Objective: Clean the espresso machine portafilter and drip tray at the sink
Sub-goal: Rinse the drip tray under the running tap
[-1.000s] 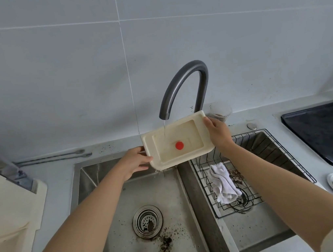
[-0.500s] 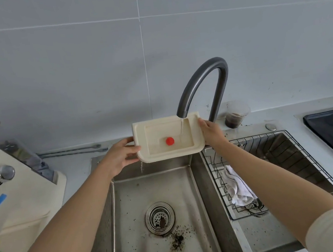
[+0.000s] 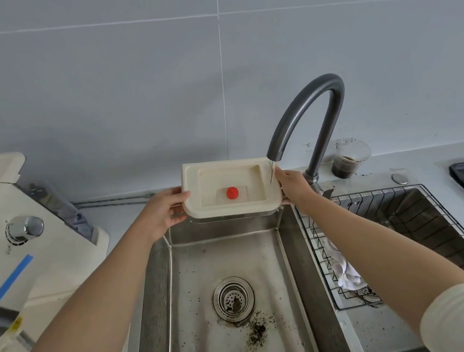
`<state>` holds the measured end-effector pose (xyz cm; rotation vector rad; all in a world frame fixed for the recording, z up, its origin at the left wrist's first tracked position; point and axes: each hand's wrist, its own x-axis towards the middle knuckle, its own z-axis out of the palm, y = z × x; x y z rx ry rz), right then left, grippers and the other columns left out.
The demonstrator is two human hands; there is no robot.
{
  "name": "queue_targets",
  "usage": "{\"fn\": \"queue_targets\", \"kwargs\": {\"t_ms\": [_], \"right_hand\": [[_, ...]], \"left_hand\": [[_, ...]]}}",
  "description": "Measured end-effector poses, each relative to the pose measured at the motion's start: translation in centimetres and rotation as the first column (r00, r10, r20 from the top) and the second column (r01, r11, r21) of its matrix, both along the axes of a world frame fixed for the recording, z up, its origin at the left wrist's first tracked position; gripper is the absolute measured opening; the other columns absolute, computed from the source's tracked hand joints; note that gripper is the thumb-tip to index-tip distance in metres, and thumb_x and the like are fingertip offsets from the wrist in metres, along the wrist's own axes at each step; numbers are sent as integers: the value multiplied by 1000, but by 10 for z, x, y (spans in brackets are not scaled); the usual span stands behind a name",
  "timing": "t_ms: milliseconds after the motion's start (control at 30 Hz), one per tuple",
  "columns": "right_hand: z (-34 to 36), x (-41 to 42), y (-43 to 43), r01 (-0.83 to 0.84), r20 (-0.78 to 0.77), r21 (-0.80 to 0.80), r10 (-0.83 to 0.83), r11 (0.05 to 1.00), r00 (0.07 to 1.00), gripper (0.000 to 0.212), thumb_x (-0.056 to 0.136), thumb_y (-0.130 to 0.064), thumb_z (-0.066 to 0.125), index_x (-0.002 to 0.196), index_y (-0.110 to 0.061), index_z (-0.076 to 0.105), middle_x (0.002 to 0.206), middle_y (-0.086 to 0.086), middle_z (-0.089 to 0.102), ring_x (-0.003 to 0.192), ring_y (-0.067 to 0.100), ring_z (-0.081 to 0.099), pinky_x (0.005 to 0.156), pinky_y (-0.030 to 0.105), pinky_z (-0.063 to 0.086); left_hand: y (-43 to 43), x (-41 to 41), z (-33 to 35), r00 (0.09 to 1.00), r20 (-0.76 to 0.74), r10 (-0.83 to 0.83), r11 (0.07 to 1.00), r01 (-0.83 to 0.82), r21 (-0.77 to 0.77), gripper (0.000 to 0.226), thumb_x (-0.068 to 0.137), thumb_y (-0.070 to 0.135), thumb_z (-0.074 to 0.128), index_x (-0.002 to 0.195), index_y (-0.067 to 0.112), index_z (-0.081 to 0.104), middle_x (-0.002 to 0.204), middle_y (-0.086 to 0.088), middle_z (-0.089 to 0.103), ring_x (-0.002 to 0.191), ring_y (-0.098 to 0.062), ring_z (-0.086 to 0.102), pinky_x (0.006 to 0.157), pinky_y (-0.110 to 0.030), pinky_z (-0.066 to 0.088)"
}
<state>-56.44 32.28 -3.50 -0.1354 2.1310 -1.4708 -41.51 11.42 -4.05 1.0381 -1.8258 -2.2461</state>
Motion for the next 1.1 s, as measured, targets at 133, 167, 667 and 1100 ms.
{"fn": "queue_targets", "kwargs": {"t_ms": [133,167,667,1100], "right_hand": [[-1,-2,3,0,21,5,0,1000,1000,46,97,-40,36,111,-1,59,98,10,61,90,27,62,71,35,56],[-1,-2,3,1,22,11,-1,1000,1000,47,97,-39,36,112,-1,58,99,10,61,89,26,61,71,35,56],[20,-33,29,67,-169,152,-41,986,985,43,98,-38,33,101,-4,60,86,11,54,82,20,49,82,36,46],[35,-44,44,56,-346,330,66,942,936,46,99,-35,28,57,-17,29,57,-2,30,51,12,29,51,23,22]], "left_hand": [[2,-3,-4,1000,11,3,1000,-4,8,11,87,8,56,95,15,60,91,-2,63,84,-17,58,74,-29,47],[4,-4,-4,1000,11,4,1000,-4,11,12,87,7,56,97,13,60,91,-2,63,84,-17,58,74,-29,47],[44,-41,-17,998,-11,-59,994,60,90,35,89,1,53,124,3,51,96,-4,63,87,-19,60,83,-35,49],[72,-52,-29,993,-21,-118,976,120,183,37,90,0,49,128,-1,46,102,-7,62,94,-22,60,96,-41,45]]}}
